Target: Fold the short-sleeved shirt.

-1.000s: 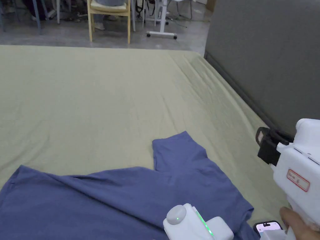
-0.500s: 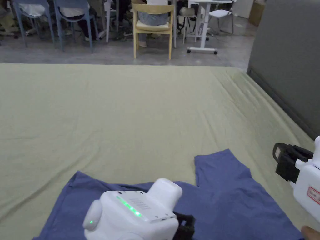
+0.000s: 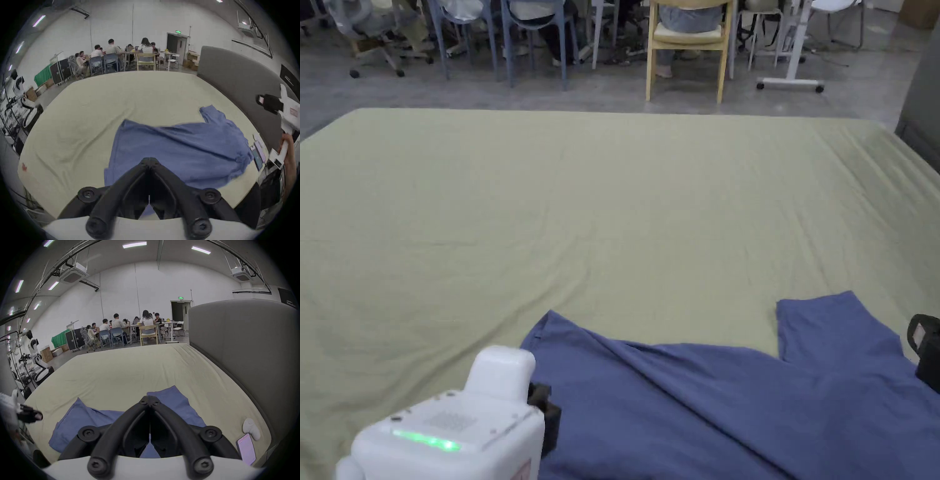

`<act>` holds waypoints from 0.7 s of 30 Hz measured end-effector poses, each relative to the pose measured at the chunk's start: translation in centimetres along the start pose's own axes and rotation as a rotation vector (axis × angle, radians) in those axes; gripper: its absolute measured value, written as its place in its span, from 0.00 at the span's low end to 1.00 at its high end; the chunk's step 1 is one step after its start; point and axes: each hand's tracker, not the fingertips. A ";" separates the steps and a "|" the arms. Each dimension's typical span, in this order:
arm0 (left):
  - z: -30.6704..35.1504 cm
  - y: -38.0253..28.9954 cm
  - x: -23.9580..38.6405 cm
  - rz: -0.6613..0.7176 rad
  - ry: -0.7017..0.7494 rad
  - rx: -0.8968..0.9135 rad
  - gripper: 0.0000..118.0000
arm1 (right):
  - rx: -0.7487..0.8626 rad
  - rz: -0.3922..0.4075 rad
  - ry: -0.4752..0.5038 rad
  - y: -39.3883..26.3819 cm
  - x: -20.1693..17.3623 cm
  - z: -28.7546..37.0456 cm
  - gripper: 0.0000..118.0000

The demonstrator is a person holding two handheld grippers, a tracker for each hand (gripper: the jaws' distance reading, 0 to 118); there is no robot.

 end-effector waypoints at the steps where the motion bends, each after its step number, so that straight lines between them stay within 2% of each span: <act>1: -1.7 1.2 -0.8 0.007 0.014 0.010 0.00 | -0.002 0.004 -0.001 0.1 0.1 -0.2 0.03; 2: -3.9 2.7 -1.9 0.021 0.038 0.000 0.03 | -0.006 0.010 -0.003 0.2 0.3 -0.4 0.03; 4: -9.3 5.2 -4.3 0.092 0.053 -0.052 0.70 | -0.013 0.020 -0.008 0.4 0.4 -0.8 0.03; 5: -12.2 6.1 -5.4 0.139 0.020 -0.101 0.76 | -0.021 0.025 -0.009 0.3 0.5 -1.2 0.03; 6: -14.6 6.6 -6.0 0.178 0.025 -0.121 0.76 | -0.028 0.027 -0.012 0.2 0.7 -1.5 0.03; 8: -20.0 6.9 -7.2 0.223 0.047 -0.214 0.76 | -0.051 0.033 -0.029 -0.1 0.9 -2.5 0.03; 10: -24.0 6.3 -7.3 0.205 0.032 -0.309 0.76 | -0.084 0.041 -0.043 -0.6 1.2 -3.4 0.03; 13: -27.7 4.4 -6.8 0.085 0.079 -0.392 0.76 | -0.124 0.048 -0.055 -1.5 1.7 -5.1 0.03; 14: -27.5 4.2 -6.5 0.053 0.077 -0.362 0.76 | -0.138 0.048 -0.056 -1.7 1.8 -5.5 0.03; 15: -26.1 4.1 -6.0 0.038 0.098 -0.274 0.68 | -0.153 0.050 -0.054 -2.0 1.8 -6.0 0.03; 16: -25.6 4.0 -5.9 0.029 0.092 -0.240 0.41 | -0.159 0.053 -0.054 -2.3 1.8 -6.3 0.03; 17: -25.4 3.8 -5.8 0.043 0.036 -0.228 0.04 | -0.167 0.055 -0.058 -2.6 1.7 -6.6 0.03; 19: -25.0 3.6 -5.4 0.081 0.031 -0.232 0.00 | -0.189 0.056 -0.052 -3.3 1.7 -7.3 0.03; 21: -24.9 3.8 -5.1 0.031 0.043 -0.253 0.00 | -0.210 0.052 -0.044 -3.8 1.5 -7.7 0.03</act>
